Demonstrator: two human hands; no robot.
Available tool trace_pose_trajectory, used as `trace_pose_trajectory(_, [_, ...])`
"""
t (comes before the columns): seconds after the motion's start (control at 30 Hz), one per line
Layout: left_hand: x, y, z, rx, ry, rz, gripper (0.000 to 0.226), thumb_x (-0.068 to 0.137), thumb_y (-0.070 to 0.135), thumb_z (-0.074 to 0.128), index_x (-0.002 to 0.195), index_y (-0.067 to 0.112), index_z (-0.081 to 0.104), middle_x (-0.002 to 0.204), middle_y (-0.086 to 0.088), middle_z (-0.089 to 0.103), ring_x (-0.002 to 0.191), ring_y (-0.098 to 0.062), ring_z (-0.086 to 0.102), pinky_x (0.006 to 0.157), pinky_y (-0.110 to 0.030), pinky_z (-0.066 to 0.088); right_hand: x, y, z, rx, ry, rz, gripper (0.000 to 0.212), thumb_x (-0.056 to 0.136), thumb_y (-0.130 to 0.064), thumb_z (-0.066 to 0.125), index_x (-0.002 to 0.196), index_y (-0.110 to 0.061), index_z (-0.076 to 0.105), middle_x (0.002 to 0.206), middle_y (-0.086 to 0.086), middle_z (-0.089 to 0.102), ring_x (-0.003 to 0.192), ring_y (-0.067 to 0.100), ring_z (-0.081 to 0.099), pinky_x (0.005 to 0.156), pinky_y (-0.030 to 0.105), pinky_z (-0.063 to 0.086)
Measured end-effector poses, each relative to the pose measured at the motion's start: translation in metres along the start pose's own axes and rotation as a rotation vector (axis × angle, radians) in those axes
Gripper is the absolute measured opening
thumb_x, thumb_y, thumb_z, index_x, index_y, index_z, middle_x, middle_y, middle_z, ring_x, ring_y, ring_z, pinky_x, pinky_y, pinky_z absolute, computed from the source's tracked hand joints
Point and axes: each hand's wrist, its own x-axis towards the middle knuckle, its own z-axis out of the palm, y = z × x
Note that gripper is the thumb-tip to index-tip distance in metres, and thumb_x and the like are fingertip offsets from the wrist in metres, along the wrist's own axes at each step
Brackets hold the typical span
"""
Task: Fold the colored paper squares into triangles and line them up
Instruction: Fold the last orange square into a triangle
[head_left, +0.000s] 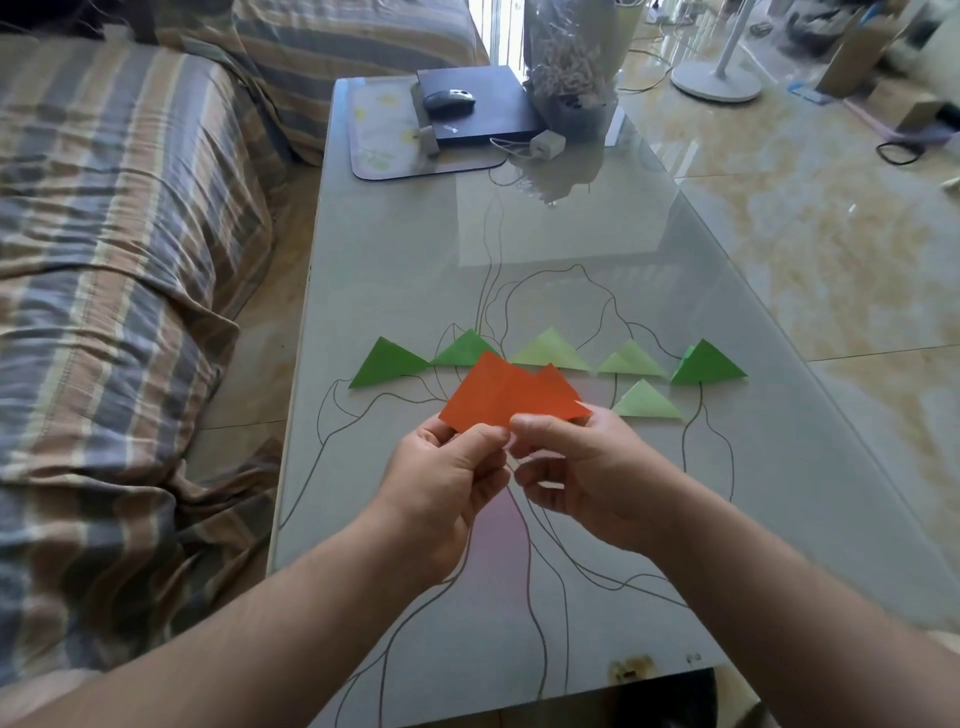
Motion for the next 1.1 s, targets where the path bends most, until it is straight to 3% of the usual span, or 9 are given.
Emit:
trace_pose_trajectory(0.1, [-0.001, -0.002, 0.000, 0.035, -0.001, 0.026, 0.014, 0.093, -0.001, 0.065, 0.101, 0.010, 0.064, 0.070, -0.005, 0.060, 0.064, -0.015, 0.056, 0.063, -0.025, 0.055, -0.001, 0.005, 0.003, -0.036, 0.013, -0.023, 0.011, 0.092, -0.014, 0.075, 0.099, -0.008, 0.068, 0.084, 0.009, 0.066, 0.069, 0.021, 0.062, 0.070, 0.035, 0.051])
trace_pose_trajectory(0.53, [0.001, 0.002, -0.004, 0.075, 0.032, 0.102, 0.015, 0.093, 0.004, 0.069, 0.106, 0.010, 0.063, 0.065, 0.000, 0.057, 0.061, -0.013, 0.054, 0.065, -0.029, 0.053, -0.004, -0.001, 0.001, 0.075, 0.072, -0.047, 0.020, 0.079, -0.029, 0.081, 0.083, -0.014, 0.069, 0.076, 0.008, 0.066, 0.062, 0.019, 0.060, 0.064, 0.033, 0.050])
trace_pose_trajectory(0.73, [0.005, 0.003, -0.007, 0.088, 0.039, 0.101, 0.016, 0.093, 0.001, 0.069, 0.103, 0.011, 0.063, 0.064, -0.001, 0.055, 0.059, -0.013, 0.052, 0.063, -0.030, 0.051, -0.004, -0.002, -0.004, 0.040, 0.079, -0.047, 0.028, 0.080, -0.032, 0.079, 0.062, -0.023, 0.060, 0.069, 0.007, 0.060, 0.062, 0.020, 0.059, 0.062, 0.032, 0.048])
trace_pose_trajectory(0.97, [0.006, 0.002, -0.010, 0.112, 0.048, 0.115, 0.015, 0.093, 0.004, 0.069, 0.104, 0.012, 0.063, 0.066, -0.001, 0.054, 0.062, -0.014, 0.051, 0.067, -0.031, 0.051, -0.005, 0.001, -0.002, 0.059, 0.086, -0.057, 0.032, 0.082, -0.030, 0.077, 0.065, -0.021, 0.052, 0.067, 0.008, 0.057, 0.060, 0.020, 0.056, 0.058, 0.029, 0.048])
trace_pose_trajectory(1.1, [0.007, 0.005, -0.012, 0.111, 0.077, 0.121, 0.012, 0.093, 0.003, 0.068, 0.097, 0.012, 0.062, 0.068, -0.002, 0.051, 0.062, -0.015, 0.050, 0.065, -0.031, 0.051, -0.005, -0.002, -0.002, 0.011, 0.108, -0.036, 0.025, 0.089, -0.029, 0.076, 0.070, -0.019, 0.062, 0.071, 0.006, 0.063, 0.061, 0.019, 0.058, 0.060, 0.030, 0.049])
